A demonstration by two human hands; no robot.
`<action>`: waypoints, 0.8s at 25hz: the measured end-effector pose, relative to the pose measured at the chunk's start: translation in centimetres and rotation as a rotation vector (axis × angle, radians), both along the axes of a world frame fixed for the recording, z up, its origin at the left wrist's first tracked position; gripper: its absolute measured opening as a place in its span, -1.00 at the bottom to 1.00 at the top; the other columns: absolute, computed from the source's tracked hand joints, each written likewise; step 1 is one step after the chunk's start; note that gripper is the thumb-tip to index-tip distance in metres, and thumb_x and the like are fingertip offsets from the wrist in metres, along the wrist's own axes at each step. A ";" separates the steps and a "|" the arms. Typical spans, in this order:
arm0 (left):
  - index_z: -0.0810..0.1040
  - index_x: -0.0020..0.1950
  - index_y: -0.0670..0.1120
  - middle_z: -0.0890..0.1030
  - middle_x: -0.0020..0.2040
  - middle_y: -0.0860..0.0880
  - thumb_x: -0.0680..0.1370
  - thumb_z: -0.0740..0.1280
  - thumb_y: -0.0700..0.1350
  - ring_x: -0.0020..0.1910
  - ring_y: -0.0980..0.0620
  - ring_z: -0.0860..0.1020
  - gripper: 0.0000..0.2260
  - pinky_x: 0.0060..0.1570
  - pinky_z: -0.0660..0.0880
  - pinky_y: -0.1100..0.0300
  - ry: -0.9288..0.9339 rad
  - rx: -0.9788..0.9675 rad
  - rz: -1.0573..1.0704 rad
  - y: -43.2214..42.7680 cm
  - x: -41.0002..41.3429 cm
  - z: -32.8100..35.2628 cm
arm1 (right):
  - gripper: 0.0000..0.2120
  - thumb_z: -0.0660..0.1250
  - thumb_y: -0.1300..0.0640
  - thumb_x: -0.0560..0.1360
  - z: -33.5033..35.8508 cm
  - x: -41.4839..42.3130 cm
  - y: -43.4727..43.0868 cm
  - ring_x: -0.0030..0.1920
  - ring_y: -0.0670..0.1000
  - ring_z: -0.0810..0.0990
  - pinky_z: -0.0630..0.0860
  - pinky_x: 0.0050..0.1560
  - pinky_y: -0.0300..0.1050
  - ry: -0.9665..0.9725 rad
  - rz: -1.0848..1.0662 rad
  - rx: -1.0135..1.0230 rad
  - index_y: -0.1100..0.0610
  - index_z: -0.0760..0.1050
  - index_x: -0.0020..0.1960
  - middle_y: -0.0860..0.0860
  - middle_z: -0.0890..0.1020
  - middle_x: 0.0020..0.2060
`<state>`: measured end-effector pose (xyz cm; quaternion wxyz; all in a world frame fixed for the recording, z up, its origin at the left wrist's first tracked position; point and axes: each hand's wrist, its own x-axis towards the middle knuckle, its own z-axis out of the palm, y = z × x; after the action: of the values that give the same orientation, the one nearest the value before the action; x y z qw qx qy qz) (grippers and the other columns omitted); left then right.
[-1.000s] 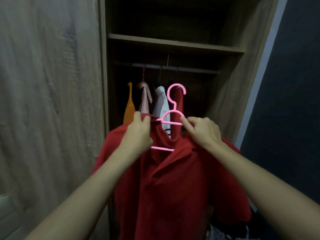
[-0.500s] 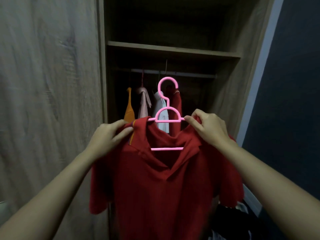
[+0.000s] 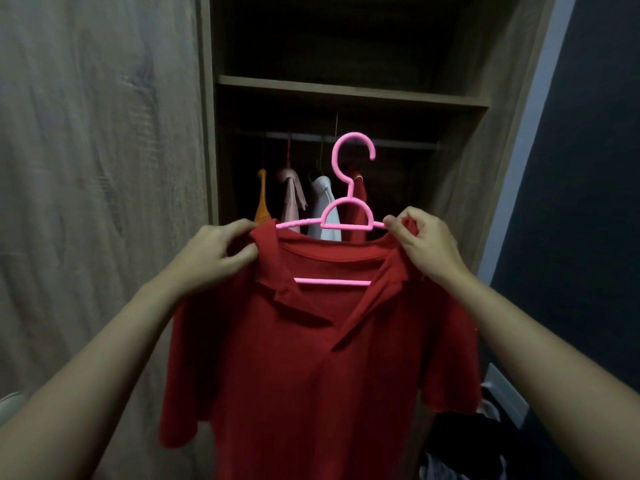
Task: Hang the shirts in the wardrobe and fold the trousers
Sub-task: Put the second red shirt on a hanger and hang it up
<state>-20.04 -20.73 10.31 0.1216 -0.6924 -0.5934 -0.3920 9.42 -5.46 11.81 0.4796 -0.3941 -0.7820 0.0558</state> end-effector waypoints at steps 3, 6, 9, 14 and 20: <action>0.55 0.11 0.08 0.66 -0.17 0.00 0.35 0.15 0.22 -0.18 0.01 0.62 -0.57 -0.12 0.51 0.03 -0.043 -0.059 -0.058 -0.2 0.2 0.3 | -0.60 0.21 -0.31 0.44 0.2 0.0 -0.4 -0.23 -0.03 0.53 0.37 -0.18 -0.09 -0.003 -0.015 0.008 0.03 0.46 -0.23 -0.11 0.52 -0.39; 0.54 -0.11 0.06 0.60 -0.33 0.05 0.38 0.17 0.34 -0.32 0.13 0.56 -0.60 -0.28 0.44 0.12 0.032 -0.008 0.021 0.2 0.4 0.0 | -0.60 0.19 -0.32 0.43 0.1 -0.2 -0.6 -0.26 -0.04 0.53 0.36 -0.22 -0.11 -0.036 -0.029 0.018 0.02 0.44 -0.23 -0.07 0.54 -0.39; 0.50 -0.25 -0.05 0.50 -0.43 0.02 0.37 0.19 0.33 -0.42 0.11 0.48 -0.56 -0.36 0.37 0.11 0.026 0.050 0.091 0.9 -0.4 0.0 | -0.49 0.02 -0.44 0.42 0.3 -0.2 -1.0 -0.21 0.00 0.56 0.44 -0.15 -0.04 -0.100 0.035 -0.035 -0.03 0.45 -0.14 -0.07 0.58 -0.35; 0.41 -0.38 -0.03 0.39 -0.49 0.05 0.42 0.32 0.21 -0.47 0.20 0.40 -0.64 -0.44 0.25 0.28 -0.092 0.051 0.126 -0.1 -4.0 0.9 | -0.40 -0.14 -0.37 0.48 -5.0 3.2 0.9 0.10 0.14 0.55 0.42 0.10 -0.04 0.002 0.042 -0.378 -0.02 0.34 0.26 0.12 0.60 0.12; 0.43 -0.39 -0.08 0.40 -0.50 0.02 0.49 0.40 0.01 -0.48 0.18 0.39 -0.68 -0.43 0.28 0.23 -0.128 0.019 0.200 -0.4 -6.5 0.7 | -0.74 0.21 0.10 0.58 -7.2 5.1 2.4 0.03 0.12 0.62 0.44 -0.08 -0.30 0.166 0.100 -0.288 0.21 0.59 0.09 0.04 0.64 -0.12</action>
<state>-26.53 -21.15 10.98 0.1286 -0.6023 -0.6622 -0.4269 14.52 -3.09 4.63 0.4777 -0.4133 -0.7423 0.2235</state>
